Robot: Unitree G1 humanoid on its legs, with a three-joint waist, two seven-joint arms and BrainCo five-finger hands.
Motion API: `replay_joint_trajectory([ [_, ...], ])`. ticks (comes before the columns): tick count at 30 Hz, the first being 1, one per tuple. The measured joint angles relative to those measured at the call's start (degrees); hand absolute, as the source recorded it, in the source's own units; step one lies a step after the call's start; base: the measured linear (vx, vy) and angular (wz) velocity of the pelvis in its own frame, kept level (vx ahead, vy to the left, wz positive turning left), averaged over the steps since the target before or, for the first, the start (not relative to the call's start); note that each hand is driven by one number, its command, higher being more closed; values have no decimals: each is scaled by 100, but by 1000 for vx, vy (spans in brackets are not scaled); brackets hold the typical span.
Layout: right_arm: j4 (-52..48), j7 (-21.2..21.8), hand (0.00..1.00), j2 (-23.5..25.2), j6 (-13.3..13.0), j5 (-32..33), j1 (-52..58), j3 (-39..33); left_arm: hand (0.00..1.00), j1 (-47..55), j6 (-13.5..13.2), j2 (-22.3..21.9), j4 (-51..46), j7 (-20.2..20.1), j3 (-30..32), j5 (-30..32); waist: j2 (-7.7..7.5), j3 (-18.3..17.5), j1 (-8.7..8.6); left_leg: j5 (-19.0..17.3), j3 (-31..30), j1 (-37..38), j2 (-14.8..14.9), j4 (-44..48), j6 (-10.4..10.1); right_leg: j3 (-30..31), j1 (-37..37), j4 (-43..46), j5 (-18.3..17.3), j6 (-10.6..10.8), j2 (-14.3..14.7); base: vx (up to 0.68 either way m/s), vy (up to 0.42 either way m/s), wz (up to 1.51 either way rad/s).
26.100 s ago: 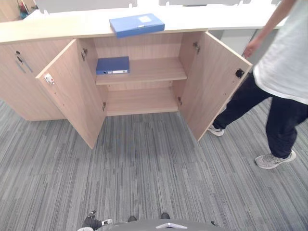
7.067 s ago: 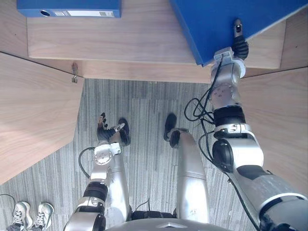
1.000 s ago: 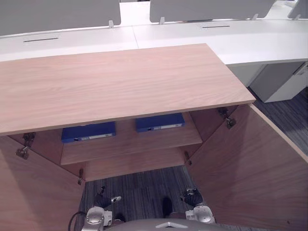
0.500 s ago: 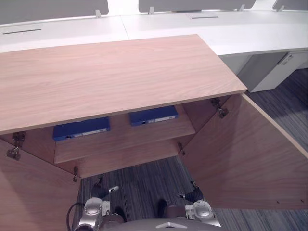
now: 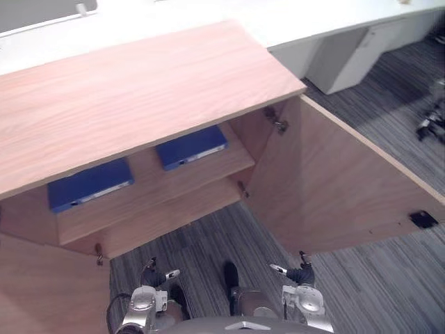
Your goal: Walk over to the cabinet, pick up the folder, carry it to the office cabinet, place the folder inside the office cabinet, then close the office cabinet door
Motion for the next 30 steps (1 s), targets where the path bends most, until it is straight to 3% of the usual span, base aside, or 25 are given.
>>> replay_joint_trajectory([
  [2,-303,-91,0,50,-7,58,171,-147,0,3,2,-11,15,1,-50,1,21,-12,-63,40,72,190,-31,-149,16,207,11,-15,160,-14,79,82,-12,-71],
  [8,-1446,-287,0,83,-154,252,319,-922,0,-53,0,-29,25,7,-110,5,310,-163,-379,27,595,560,25,-126,144,918,101,-152,452,-47,384,117,40,-77],
  [17,-1770,-411,0,-164,-321,894,-78,-1624,0,442,-51,-20,-120,-112,-122,261,381,-164,-374,-192,929,829,-43,-80,183,1315,244,-210,447,7,416,20,58,-24],
  [21,-1490,-266,0,-963,-422,1167,-547,-1648,0,637,-92,84,-57,-204,-232,359,503,-207,-253,-248,876,802,-60,1,197,1267,328,-366,480,33,343,-37,2,7],
  [24,-1228,-131,0,-1439,-463,1316,-853,-1629,0,578,-111,87,23,-233,-358,408,596,-259,-256,-234,736,707,-87,4,218,1159,330,-472,531,40,279,-23,-20,18],
  [30,-829,227,0,-2222,-507,1626,-1328,-1284,0,588,-148,110,52,-251,-406,395,608,-264,-241,-222,587,686,-82,-7,236,1019,398,-553,552,37,255,-9,-22,11],
])
